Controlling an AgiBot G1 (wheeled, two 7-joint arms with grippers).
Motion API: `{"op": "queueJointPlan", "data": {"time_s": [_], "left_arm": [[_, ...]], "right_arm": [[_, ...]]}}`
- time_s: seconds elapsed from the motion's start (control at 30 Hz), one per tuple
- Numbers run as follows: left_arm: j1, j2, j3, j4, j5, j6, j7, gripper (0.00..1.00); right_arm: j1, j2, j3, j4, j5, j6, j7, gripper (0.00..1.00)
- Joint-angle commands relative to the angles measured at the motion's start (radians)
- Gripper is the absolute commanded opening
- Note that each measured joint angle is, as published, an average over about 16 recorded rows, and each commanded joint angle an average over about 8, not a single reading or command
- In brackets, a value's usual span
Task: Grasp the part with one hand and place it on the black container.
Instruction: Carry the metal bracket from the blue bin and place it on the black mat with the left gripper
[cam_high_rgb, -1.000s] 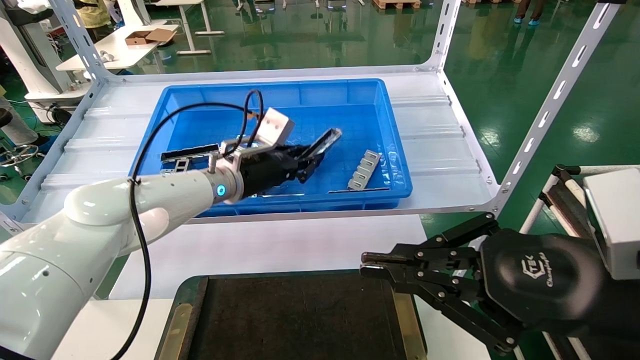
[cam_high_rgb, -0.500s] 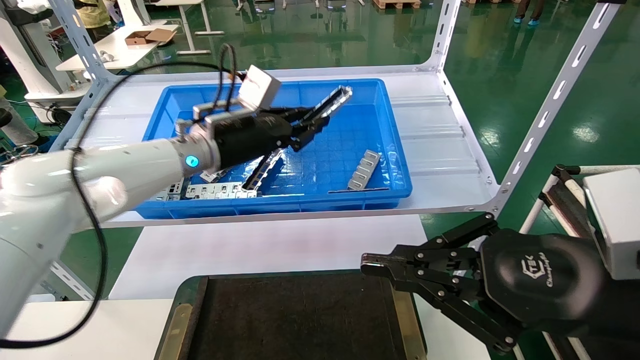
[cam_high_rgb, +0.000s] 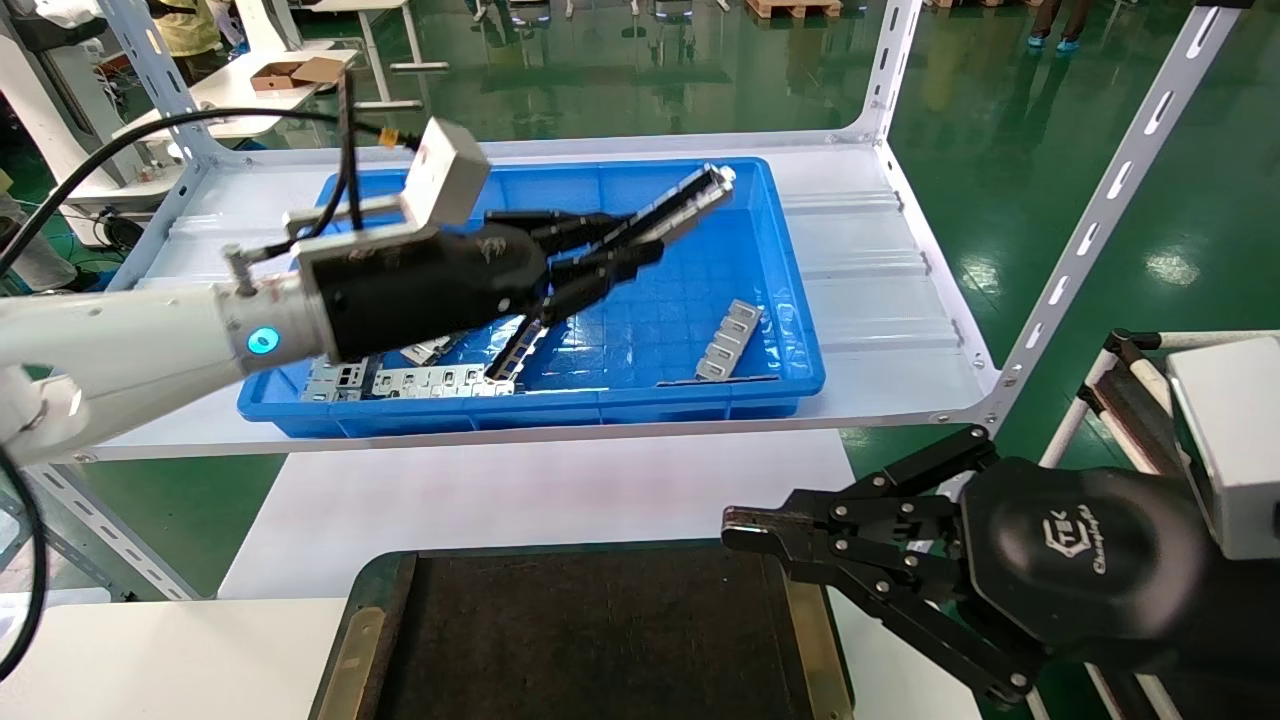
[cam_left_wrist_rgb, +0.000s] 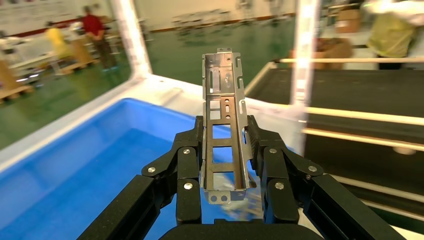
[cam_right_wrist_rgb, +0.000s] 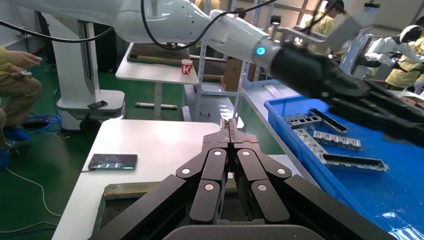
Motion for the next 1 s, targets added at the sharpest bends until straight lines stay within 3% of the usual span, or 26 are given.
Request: {"op": "queueJointPlan", "data": {"time_s": [0.03, 0.27, 0.5, 0.73, 1.0], "left_arm": [[0.008, -0.018, -0.003, -0.012, -0.009, 0.050, 0.000, 0.00], [0.106, -0.082, -0.003, -0.165, -0.036, 0.116, -0.059, 0.00], [0.250, -0.159, 0.008, -0.411, -0.048, 0.074, -0.150, 0.00], [0.432, -0.247, 0.035, -0.690, -0.033, -0.076, -0.258, 0.00], [0.635, -0.309, 0.074, -0.932, 0.007, -0.328, -0.367, 0.00]], "right_arm": [[0.000, 0.000, 0.000, 0.000, 0.000, 0.000, 0.000, 0.00], [0.000, 0.000, 0.000, 0.000, 0.000, 0.000, 0.000, 0.00], [0.000, 0.000, 0.000, 0.000, 0.000, 0.000, 0.000, 0.00], [0.000, 0.000, -0.001, 0.000, 0.000, 0.000, 0.000, 0.00], [0.000, 0.000, -0.001, 0.000, 0.001, 0.000, 0.000, 0.00]]}}
